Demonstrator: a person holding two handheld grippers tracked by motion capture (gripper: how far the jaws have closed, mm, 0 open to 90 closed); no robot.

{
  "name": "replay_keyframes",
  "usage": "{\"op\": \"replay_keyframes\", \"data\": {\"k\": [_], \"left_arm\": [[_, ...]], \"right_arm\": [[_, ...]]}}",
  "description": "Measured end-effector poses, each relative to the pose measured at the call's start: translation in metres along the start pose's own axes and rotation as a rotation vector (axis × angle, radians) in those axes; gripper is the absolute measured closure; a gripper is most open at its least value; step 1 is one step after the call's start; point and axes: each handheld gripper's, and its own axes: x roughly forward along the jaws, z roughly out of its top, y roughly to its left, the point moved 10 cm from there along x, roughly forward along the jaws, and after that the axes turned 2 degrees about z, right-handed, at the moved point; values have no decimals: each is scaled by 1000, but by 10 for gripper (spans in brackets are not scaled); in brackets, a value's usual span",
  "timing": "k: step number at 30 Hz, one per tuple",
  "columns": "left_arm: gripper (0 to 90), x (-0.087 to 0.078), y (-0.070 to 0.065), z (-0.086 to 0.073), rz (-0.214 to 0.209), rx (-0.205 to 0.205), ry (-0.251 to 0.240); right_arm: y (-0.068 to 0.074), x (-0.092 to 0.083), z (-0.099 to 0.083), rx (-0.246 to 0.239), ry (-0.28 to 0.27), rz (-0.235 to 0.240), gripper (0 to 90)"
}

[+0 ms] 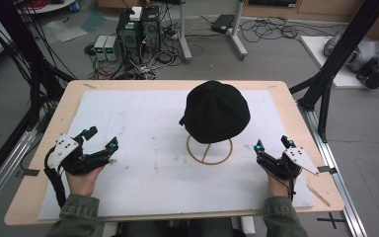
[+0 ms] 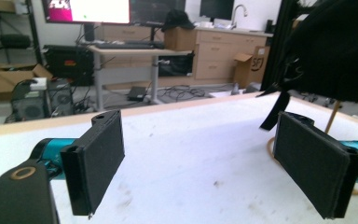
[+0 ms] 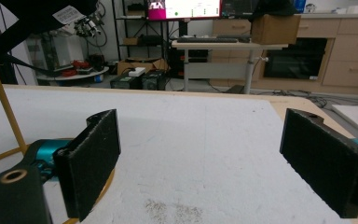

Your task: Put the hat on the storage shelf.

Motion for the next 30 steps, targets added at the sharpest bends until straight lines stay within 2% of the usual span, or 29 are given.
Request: {"op": "replay_keyframes", "data": {"k": [4,6,10,12,16,19,22,30], "left_arm": [[168,-9,9,-10,34,-4,10],[167,-14,15,-16,67,4,22],[168,-26,25,-24,138,31,-9],[167,-31,31,-27,176,24,-21],[167,-41,42,-34,224,13,-17],[167,-46,50,-44,260,-4,7],[166,-47,54,-44,268,-25,5],[166,-43,52,-48,251,-25,19]], "right_arm": [[-1,-1,-1,15,4,-4,115],[-1,-1,-1,13,3,-1,115],[1,-1,-4,12,11,2,115],[2,-1,-4,7,10,2,115],[5,-1,-5,11,18,9,115],[6,-2,-6,23,17,13,110],[9,-3,-7,39,18,19,110],[9,1,-8,39,23,30,111]]}}
